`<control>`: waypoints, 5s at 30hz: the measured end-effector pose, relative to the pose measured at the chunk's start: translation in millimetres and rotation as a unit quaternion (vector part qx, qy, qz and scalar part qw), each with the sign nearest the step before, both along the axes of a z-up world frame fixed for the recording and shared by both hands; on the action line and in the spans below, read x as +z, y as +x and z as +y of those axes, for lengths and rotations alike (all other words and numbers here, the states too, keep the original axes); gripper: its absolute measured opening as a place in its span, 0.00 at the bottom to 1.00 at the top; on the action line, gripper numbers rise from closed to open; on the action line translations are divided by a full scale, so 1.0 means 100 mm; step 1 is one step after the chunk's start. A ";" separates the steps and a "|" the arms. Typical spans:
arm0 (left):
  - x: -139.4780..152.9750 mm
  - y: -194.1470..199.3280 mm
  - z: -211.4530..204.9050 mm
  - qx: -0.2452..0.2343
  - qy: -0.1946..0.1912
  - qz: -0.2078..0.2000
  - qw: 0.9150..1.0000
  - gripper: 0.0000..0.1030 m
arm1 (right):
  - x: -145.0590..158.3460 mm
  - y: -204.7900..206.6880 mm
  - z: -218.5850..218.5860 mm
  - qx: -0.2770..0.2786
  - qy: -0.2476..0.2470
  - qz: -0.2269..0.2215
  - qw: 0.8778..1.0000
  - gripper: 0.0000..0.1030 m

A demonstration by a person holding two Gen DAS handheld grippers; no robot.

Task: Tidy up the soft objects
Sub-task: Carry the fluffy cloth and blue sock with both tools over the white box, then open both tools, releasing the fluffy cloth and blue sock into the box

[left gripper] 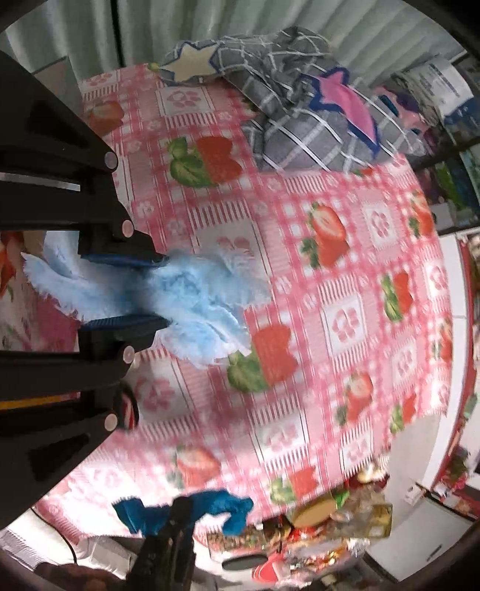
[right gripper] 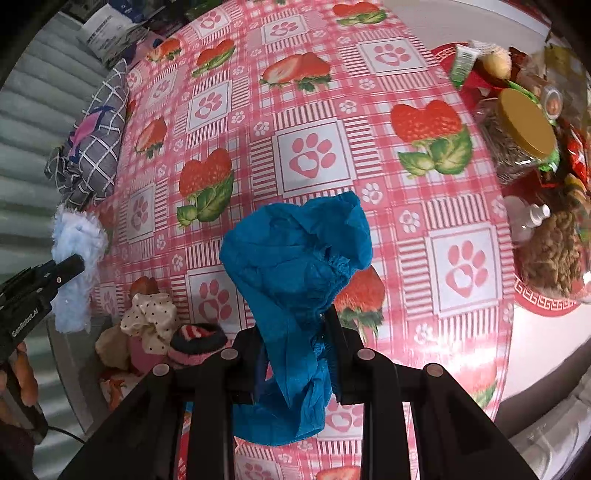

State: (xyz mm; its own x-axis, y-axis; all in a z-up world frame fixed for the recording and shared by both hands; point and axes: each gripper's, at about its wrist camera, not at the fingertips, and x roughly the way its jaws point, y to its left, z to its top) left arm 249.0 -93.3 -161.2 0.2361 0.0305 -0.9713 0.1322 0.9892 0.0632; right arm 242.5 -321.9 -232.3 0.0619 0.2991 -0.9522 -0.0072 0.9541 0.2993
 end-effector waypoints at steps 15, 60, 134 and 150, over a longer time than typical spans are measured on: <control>0.34 -0.55 -0.85 -0.077 -0.053 -0.015 0.995 0.24 | 0.36 -0.72 -0.20 -0.031 0.028 -0.009 0.999 0.27; 0.76 -2.95 -0.93 -0.232 -0.080 -0.014 0.969 0.24 | 0.63 -2.59 0.32 -0.010 0.007 0.007 1.000 0.27; 0.39 -3.45 2.34 0.316 -0.045 -0.042 0.947 0.24 | 1.08 -2.18 3.88 0.392 0.023 -0.033 0.919 0.27; 0.32 -3.40 2.37 0.316 -0.046 -0.033 0.947 0.24 | 1.01 -2.12 4.00 0.397 0.023 -0.029 0.917 0.27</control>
State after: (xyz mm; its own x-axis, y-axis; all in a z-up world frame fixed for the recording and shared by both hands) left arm -90.9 143.6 -129.4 0.2586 0.1013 -0.9606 -0.4900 0.8708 -0.0401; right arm 30.4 78.1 -131.8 -0.1425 0.3109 -0.9397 -0.7118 0.6275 0.3156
